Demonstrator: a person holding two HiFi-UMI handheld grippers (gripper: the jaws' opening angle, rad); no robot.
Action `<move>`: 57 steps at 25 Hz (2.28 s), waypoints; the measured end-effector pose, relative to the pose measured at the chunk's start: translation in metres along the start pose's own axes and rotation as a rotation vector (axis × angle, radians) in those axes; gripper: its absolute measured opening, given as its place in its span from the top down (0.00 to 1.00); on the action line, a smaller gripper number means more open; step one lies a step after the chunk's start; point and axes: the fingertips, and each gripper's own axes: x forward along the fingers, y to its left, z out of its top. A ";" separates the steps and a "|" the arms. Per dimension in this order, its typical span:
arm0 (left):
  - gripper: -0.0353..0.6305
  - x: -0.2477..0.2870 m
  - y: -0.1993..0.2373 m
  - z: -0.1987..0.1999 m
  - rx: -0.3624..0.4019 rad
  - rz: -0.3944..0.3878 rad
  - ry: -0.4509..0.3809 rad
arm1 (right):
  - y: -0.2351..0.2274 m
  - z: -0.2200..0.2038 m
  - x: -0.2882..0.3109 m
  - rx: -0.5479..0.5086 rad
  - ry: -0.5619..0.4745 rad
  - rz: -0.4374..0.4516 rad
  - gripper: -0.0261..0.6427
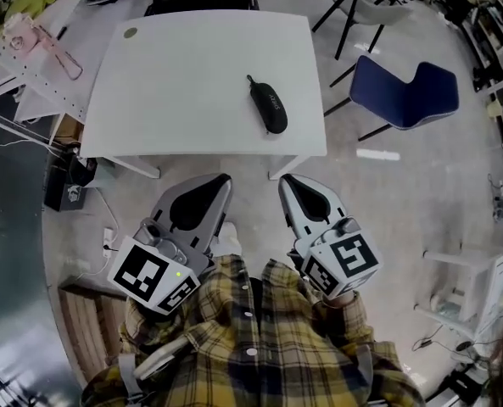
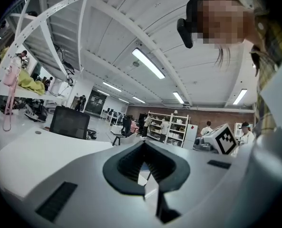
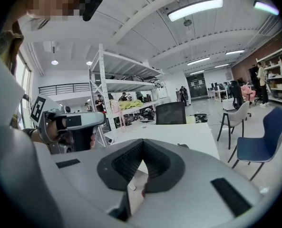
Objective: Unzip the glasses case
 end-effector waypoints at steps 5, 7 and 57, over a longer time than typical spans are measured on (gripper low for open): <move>0.94 0.013 0.034 0.001 -0.019 -0.052 0.027 | -0.011 -0.004 0.029 0.023 0.037 -0.074 0.96; 0.94 0.020 0.043 0.000 -0.022 -0.069 0.037 | -0.019 -0.003 0.037 0.026 0.049 -0.098 0.96; 0.82 0.282 0.141 -0.120 0.428 -0.624 0.602 | -0.208 -0.030 0.140 0.271 0.203 -0.308 0.96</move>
